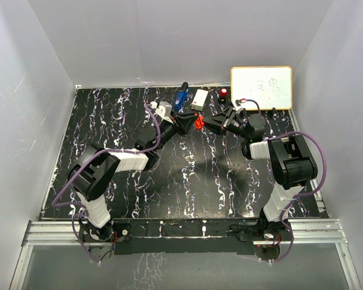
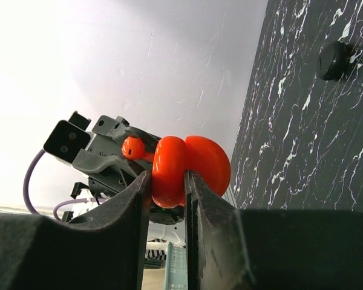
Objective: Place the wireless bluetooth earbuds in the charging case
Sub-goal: Place the earbud in the charging case.
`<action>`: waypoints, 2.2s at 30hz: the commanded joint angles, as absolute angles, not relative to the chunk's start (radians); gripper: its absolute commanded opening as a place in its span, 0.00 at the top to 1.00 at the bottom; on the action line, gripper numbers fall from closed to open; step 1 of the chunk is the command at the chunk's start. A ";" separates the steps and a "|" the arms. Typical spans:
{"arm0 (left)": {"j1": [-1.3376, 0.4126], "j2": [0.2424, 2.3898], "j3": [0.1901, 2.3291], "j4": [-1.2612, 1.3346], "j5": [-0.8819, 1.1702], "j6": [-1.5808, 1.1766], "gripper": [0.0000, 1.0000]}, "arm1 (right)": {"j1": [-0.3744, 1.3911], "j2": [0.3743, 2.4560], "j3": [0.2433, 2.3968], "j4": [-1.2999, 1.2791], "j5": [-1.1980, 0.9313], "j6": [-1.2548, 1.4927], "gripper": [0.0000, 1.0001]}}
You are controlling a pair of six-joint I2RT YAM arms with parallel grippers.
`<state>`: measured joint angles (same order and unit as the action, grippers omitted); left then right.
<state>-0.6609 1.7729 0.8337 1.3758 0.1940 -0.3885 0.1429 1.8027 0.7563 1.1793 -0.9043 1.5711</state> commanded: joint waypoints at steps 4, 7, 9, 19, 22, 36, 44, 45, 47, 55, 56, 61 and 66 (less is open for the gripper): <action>-0.676 1.775 0.854 1.415 0.218 -0.345 1.00 | 0.141 1.805 0.776 1.247 -0.899 1.571 1.00; -0.678 1.779 0.857 1.411 0.217 -0.340 1.00 | 0.141 1.805 0.775 1.249 -0.899 1.572 1.00; -0.679 1.780 0.856 1.408 0.216 -0.335 1.00 | 0.141 1.806 0.775 1.249 -0.898 1.571 1.00; -0.681 1.785 0.859 1.400 0.212 -0.309 1.00 | 0.141 1.802 0.775 1.250 -0.898 1.571 1.00; -0.681 1.787 0.861 1.401 0.210 -0.307 1.00 | 0.141 1.801 0.773 1.252 -0.898 1.571 1.00; -0.681 1.803 0.868 1.404 0.207 -0.290 1.00 | 0.141 1.803 0.771 1.260 -0.900 1.575 1.00; -0.681 1.812 0.868 1.407 0.207 -0.290 1.00 | 0.141 1.802 0.772 1.261 -0.900 1.577 1.00; -0.681 1.811 0.867 1.406 0.208 -0.289 1.00 | 0.141 1.802 0.773 1.261 -0.899 1.577 1.00; -0.681 1.811 0.867 1.402 0.207 -0.286 1.00 | 0.141 1.802 0.773 1.261 -0.900 1.579 1.00; -0.681 1.800 0.867 1.377 0.213 -0.284 1.00 | 0.141 1.804 0.776 1.262 -0.899 1.580 1.00; -0.681 1.797 0.868 1.376 0.213 -0.284 0.96 | 0.140 1.803 0.776 1.262 -0.900 1.580 1.00; -0.681 1.782 0.865 1.359 0.207 -0.279 0.79 | 0.141 1.805 0.776 1.266 -0.900 1.581 1.00; -0.681 1.775 0.870 1.347 0.198 -0.273 0.69 | 0.141 1.806 0.778 1.267 -0.900 1.583 1.00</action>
<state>-0.6762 1.8198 0.8383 1.3487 0.1940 -0.2970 0.1429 1.8072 0.7563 1.1858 -0.9051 1.5738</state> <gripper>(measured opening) 0.284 0.232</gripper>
